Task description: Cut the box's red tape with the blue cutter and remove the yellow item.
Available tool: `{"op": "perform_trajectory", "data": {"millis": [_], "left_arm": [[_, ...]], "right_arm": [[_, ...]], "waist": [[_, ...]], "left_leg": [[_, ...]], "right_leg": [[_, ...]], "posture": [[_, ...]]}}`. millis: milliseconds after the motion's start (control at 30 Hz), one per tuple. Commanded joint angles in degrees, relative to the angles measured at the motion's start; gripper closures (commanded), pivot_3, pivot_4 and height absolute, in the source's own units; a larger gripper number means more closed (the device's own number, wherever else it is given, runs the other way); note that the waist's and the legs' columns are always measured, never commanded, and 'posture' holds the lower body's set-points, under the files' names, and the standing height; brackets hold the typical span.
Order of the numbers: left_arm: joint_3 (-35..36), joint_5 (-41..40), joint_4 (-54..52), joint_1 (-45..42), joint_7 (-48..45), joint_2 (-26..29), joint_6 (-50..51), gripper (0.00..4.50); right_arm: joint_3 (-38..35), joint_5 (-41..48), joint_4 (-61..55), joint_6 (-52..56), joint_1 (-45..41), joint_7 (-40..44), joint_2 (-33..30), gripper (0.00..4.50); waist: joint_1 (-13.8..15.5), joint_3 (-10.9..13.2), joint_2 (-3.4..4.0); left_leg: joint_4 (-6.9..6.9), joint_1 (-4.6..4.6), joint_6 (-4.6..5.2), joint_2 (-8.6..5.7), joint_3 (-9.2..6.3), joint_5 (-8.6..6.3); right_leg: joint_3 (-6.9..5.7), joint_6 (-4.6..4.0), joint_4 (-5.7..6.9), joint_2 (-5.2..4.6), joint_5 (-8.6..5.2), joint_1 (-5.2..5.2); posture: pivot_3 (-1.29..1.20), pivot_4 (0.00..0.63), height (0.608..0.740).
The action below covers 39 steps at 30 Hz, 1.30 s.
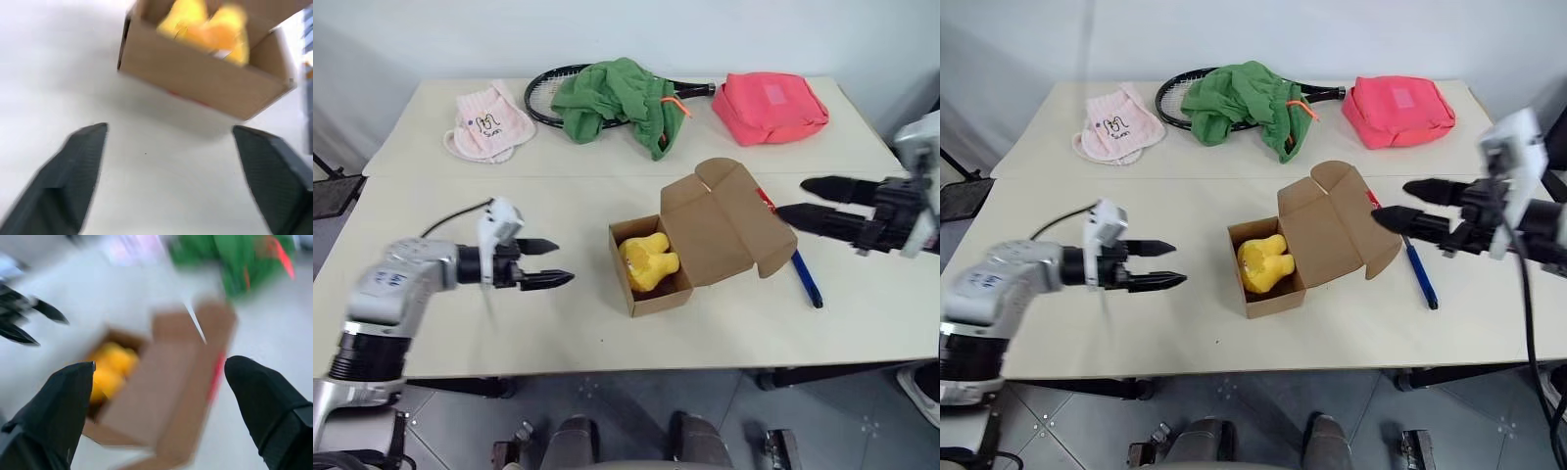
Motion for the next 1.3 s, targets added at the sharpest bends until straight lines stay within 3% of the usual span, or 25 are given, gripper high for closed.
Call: {"op": "perform_trajectory", "data": {"millis": [33, 133, 267, 400, 567, 667, 833, 1067, 1167, 1300], "left_arm": [[1.0, 0.2, 1.2, 0.7, -5.6, 5.4, -1.3, 0.02], [2.0, 1.0, 3.5, 2.4, -6.9, 7.9, -3.1, 0.02], [5.6, 1.6, 6.2, 5.9, -7.6, 5.5, -13.8, 0.02], [5.1, 0.2, 1.3, 4.5, -6.7, 3.8, -13.9, 0.02], [-9.6, 4.6, -5.6, -9.4, -3.5, -0.6, -2.5, 0.02], [-18.8, 7.9, -5.1, -21.3, 0.5, -9.2, 3.7, 0.02], [-30.4, 16.2, 1.1, -30.1, 1.6, -19.2, -0.1, 0.02], [-39.5, 25.7, 8.0, -32.3, 0.3, -23.6, -7.5, 0.02], [-40.1, 28.1, 10.2, -32.3, 0.3, -25.4, -9.7, 0.5], [-40.1, 29.8, 11.7, -31.9, -0.5, -27.0, -11.4, 1.7]], "right_arm": [[-0.8, -9.6, -6.2, -13.9, 5.9, 11.7, 3.1, 0.0], [0.6, -12.2, -9.3, -19.6, 6.7, 12.2, 7.7, 0.0], [0.9, -13.8, -12.0, -22.1, 7.6, 13.1, 9.5, 0.0], [-2.3, -14.1, -12.4, -22.4, 9.4, 13.0, 8.9, 0.0], [-4.9, -13.1, -12.2, -19.4, 11.1, 15.0, 5.6, 0.0], [-7.7, -8.9, -12.5, -13.6, 12.6, 16.7, 2.0, 0.0], [-8.9, -7.5, -15.0, -11.0, 14.3, 14.9, 1.6, 0.0], [-11.3, -2.8, -19.3, -8.3, 14.5, 8.5, 3.3, 0.0], [-12.4, -1.1, -20.6, -7.4, 14.8, 6.0, 3.6, 0.0], [-14.1, 0.3, -22.1, -6.4, 16.5, 4.2, 3.8, 0.0]], "waist": [[0.1, 0.0, 0.0], [0.0, 0.0, 0.04], [0.0, 0.0, 0.04], [0.3, 0.1, -0.03], [1.8, 0.0, -0.07], [1.9, 0.0, -0.08], [1.2, 0.1, -0.16], [0.5, 0.1, -0.19], [1.0, 0.1, -0.19], [1.6, 0.1, -0.19]], "left_leg": [[0.0, 0.0, 0.0, 0.0, 0.0, 0.0], [0.02, 0.01, -0.01, 0.0, 0.03, -0.01], [0.05, 0.06, -0.01, 0.0, 0.03, 0.0], [0.05, 0.03, -0.01, 0.0, 0.02, -0.01], [0.19, 0.05, -0.01, 0.0, 0.0, -0.01], [0.25, 0.06, -0.01, -0.01, -0.01, -0.01], [0.22, 0.06, 0.0, -0.03, -0.01, -0.01], [0.12, 0.1, -0.01, -0.02, 0.01, -0.01], [0.17, 0.08, 0.0, -0.02, -0.01, -0.01], [0.2, 0.08, 0.0, -0.02, -0.01, -0.01]], "right_leg": [[0.0, 0.0, 0.0, 0.0, 0.0, 0.0], [0.01, 0.0, 0.02, 0.0, 0.0, -0.01], [0.02, 0.0, 0.1, 0.0, 0.0, 0.0], [-0.01, 0.0, 0.07, 0.0, 0.0, 0.0], [-0.01, 0.01, 0.09, 0.0, 0.05, 0.12], [0.01, 0.03, 0.1, 0.0, 0.07, 0.16], [0.01, 0.03, 0.06, 0.01, 0.07, 0.14], [0.0, 0.02, 0.05, 0.01, 0.06, 0.12], [0.0, 0.02, 0.04, 0.01, 0.06, 0.13], [0.0, 0.02, 0.05, 0.01, 0.06, 0.12]], "posture": [[0.0, 0.15, 0.74], [0.0, 0.15, 0.74], [0.0, 0.15, 0.74], [0.0, 0.15, 0.74], [0.0, 0.15, 0.74], [0.0, 0.15, 0.74], [0.0, 0.15, 0.74], [0.0, 0.15, 0.74], [0.0, 0.15, 0.74], [0.0, 0.15, 0.74]]}}
